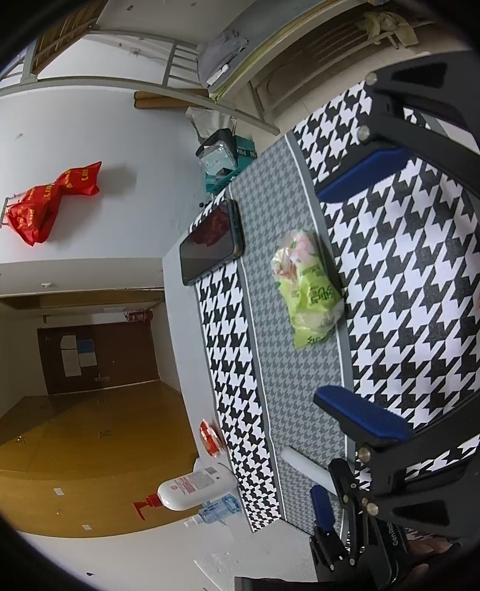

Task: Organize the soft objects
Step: 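Close the left tool on the white foam roll while the right tool nears the snack bag, then lift the foam roll with the left tool while the right tool grasps the green snack bag, then drop the foam roll into the box with the left tool while the right tool carries the bag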

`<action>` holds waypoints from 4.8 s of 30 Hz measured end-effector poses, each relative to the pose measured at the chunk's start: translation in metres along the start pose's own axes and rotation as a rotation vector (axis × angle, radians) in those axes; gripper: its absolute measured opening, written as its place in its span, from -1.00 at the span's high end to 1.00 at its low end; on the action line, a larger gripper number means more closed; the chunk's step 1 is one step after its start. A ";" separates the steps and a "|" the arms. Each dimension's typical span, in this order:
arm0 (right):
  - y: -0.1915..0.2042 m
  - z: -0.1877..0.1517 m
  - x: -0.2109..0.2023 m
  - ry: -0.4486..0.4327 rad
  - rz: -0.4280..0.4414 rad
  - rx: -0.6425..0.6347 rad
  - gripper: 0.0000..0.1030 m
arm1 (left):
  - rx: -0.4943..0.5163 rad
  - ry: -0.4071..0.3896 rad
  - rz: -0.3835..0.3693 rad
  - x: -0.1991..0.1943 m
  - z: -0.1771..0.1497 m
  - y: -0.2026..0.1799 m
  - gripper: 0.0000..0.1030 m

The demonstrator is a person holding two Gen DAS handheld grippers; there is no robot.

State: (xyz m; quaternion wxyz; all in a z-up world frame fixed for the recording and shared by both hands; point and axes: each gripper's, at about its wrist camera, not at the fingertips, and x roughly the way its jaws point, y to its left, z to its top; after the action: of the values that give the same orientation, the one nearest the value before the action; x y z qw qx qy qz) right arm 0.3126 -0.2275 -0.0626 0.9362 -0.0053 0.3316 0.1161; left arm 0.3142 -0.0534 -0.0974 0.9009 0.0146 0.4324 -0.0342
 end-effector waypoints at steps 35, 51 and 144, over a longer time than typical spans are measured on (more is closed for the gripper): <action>-0.001 0.007 0.052 0.163 0.080 -0.049 -0.45 | -0.041 -0.039 -0.024 -0.009 -0.004 0.017 0.58; 0.003 0.002 0.048 0.187 0.056 -0.048 -0.23 | -0.033 -0.051 -0.038 -0.013 -0.005 0.016 0.59; 0.102 0.021 -0.107 -0.200 0.241 -0.069 0.31 | -0.001 -0.477 0.035 -0.206 -0.018 0.066 0.61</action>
State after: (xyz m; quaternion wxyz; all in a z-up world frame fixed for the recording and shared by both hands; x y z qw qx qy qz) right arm 0.2222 -0.1499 0.0273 0.9432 0.0140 0.2308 0.2387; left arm 0.1767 0.0240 0.0521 0.9780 0.0133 0.2071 -0.0208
